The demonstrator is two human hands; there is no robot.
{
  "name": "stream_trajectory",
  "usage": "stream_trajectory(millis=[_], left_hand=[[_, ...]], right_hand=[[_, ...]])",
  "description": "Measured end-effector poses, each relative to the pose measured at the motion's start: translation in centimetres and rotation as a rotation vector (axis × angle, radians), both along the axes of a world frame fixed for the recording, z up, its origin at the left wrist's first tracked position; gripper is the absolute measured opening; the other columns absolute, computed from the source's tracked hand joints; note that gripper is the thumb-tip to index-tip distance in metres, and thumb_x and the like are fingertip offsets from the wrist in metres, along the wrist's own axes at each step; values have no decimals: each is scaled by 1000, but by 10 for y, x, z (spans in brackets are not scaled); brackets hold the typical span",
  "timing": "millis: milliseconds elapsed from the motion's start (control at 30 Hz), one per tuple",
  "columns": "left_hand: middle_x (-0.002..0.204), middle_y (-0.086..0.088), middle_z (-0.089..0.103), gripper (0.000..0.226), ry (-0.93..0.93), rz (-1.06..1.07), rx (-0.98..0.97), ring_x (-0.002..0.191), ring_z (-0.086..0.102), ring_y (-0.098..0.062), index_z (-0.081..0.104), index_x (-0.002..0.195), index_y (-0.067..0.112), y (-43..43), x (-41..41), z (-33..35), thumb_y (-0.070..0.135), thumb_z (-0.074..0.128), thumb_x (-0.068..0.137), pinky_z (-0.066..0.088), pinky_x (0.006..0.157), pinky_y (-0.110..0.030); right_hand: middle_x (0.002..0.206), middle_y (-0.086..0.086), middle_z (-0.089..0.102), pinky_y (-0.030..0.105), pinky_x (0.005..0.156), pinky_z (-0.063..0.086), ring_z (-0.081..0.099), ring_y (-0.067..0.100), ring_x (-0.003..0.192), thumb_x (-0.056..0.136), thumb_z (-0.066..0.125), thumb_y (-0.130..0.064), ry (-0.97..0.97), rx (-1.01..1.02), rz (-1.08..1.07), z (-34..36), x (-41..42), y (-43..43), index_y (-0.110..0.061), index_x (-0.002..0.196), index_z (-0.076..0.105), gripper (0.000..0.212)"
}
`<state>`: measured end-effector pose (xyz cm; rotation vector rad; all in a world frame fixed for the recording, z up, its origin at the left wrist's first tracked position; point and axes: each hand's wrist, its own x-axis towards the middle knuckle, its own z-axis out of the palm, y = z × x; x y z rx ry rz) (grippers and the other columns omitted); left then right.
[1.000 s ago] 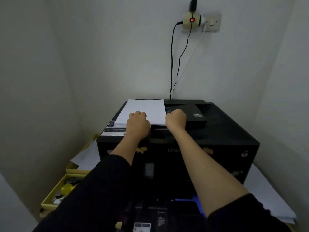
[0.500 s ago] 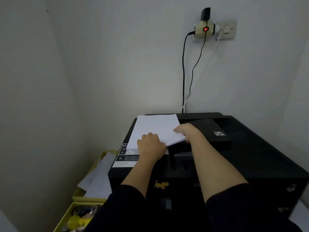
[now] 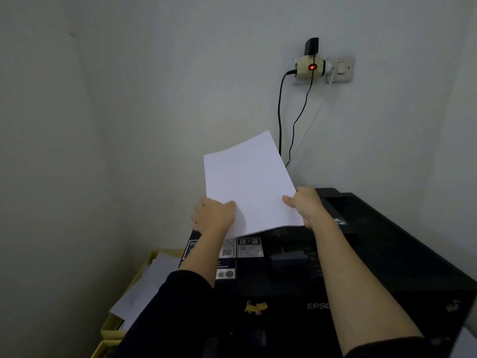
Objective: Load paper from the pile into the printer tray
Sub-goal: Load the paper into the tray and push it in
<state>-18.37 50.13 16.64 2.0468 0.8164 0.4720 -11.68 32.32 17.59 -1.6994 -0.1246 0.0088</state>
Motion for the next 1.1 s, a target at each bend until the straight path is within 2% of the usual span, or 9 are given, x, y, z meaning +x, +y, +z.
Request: stream_trajectory(millis=[67, 133, 233, 300, 500, 600, 733, 867, 1100], left_hand=[[132, -13, 53, 79, -125, -1, -385, 119, 53, -34, 46, 132, 1, 4, -1, 5, 48, 70, 73, 44, 103, -43], [127, -14, 55, 75, -156, -67, -557, 118, 54, -33, 45, 133, -2, 7, 1, 7, 41, 73, 78, 45, 102, -41], [116, -12, 61, 51, -295, -53, -438, 106, 58, -30, 54, 124, -1, 3, 3, 9, 26, 71, 84, 48, 89, -34], [115, -9, 65, 37, -438, -38, -322, 106, 61, -30, 60, 120, 4, 0, 1, 11, 21, 66, 88, 50, 89, -36], [117, -7, 66, 32, -666, -49, -132, 101, 58, -15, 59, 123, 6, -5, -9, 8, 17, 59, 93, 41, 87, -24], [113, -2, 63, 34, -649, -86, -187, 103, 57, -12, 56, 125, 6, -7, -14, -8, 15, 59, 93, 41, 89, -22], [126, -12, 61, 39, -588, -123, -213, 117, 58, -22, 49, 130, 3, -7, -12, -18, 12, 57, 94, 41, 96, -25], [135, -16, 55, 51, -510, -133, -218, 129, 50, -27, 36, 142, 3, -9, -12, -17, 14, 53, 95, 37, 111, -37], [125, -18, 59, 30, -448, -61, -74, 116, 57, -30, 43, 129, 1, -23, -18, -10, 10, 43, 100, 41, 85, -27]], right_hand=[[124, 21, 61, 38, 85, 49, 57, 26, 96, 91, 55, 3, -21, 25, 3, 1, -1, -8, 6, 123, 57, 31], [125, 20, 61, 36, 84, 48, 57, 26, 96, 92, 54, 2, -43, 30, 7, 0, -3, -11, 5, 123, 56, 31], [124, 16, 61, 31, 83, 45, 56, 24, 97, 94, 52, -2, -99, 5, 3, -1, -8, -8, 1, 125, 55, 31], [123, 13, 62, 30, 84, 45, 56, 22, 98, 95, 51, -4, -137, 0, -6, 1, -10, -3, -1, 124, 55, 29], [122, 12, 62, 27, 87, 43, 55, 19, 99, 89, 51, 3, -248, -12, -36, 1, -14, 18, -5, 125, 54, 37], [126, 12, 60, 27, 88, 42, 56, 21, 103, 90, 49, 2, -196, -6, -57, -19, -20, 27, -6, 130, 51, 40], [130, 10, 59, 29, 95, 41, 55, 25, 117, 97, 45, -10, -158, 93, -89, -33, -22, 33, -7, 133, 47, 37], [132, 10, 58, 31, 99, 41, 54, 25, 120, 100, 41, -16, -163, 75, -95, -31, -23, 37, -7, 134, 47, 36], [125, 16, 59, 24, 87, 37, 55, 25, 108, 100, 42, -12, -220, 26, -231, -25, -30, 30, -1, 125, 54, 30]])
